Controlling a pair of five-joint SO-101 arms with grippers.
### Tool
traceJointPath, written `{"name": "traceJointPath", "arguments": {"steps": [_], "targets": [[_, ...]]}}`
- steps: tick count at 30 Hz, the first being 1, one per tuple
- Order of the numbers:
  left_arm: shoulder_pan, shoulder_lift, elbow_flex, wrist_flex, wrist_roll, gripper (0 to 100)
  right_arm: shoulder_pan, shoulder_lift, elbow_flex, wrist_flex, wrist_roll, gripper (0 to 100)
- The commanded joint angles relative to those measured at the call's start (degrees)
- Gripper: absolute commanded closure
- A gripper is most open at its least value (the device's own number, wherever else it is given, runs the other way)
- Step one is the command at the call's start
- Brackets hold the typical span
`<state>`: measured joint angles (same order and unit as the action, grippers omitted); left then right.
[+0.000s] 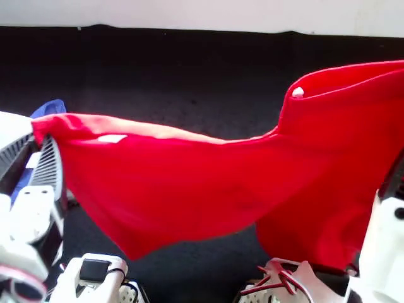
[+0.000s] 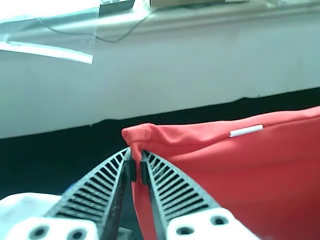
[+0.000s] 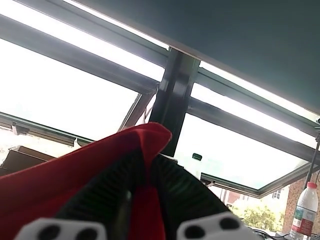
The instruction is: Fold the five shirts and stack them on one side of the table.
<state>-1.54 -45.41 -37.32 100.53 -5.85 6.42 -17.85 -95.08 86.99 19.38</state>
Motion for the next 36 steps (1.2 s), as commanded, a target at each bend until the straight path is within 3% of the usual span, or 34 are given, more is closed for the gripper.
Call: {"name": "traceJointPath", "arguments": {"steps": [1,8,12,18,26,36], "targets": [[-0.7,0.2,6.6,-0.9,0.2,99,-0.4,1.4,5.8,-0.4,0.4,99.2],[-0.7,1.7,26.4,-16.9,0.2,99,-0.5,10.2,16.3,-0.4,0.4,99.2],[-0.7,9.9,29.6,-22.2,0.3,99,-0.5,19.6,18.0,-0.5,0.4,99.2],[-0.4,29.5,20.7,-26.9,0.3,99,-0.8,36.2,17.6,-1.2,0.4,99.2],[-0.7,56.2,-3.5,-26.5,0.3,99,-2.4,48.4,18.0,-10.5,0.4,99.2],[-2.8,75.6,-14.6,-21.5,0.3,99,-5.0,59.6,17.9,-6.2,0.4,99.2]]}}
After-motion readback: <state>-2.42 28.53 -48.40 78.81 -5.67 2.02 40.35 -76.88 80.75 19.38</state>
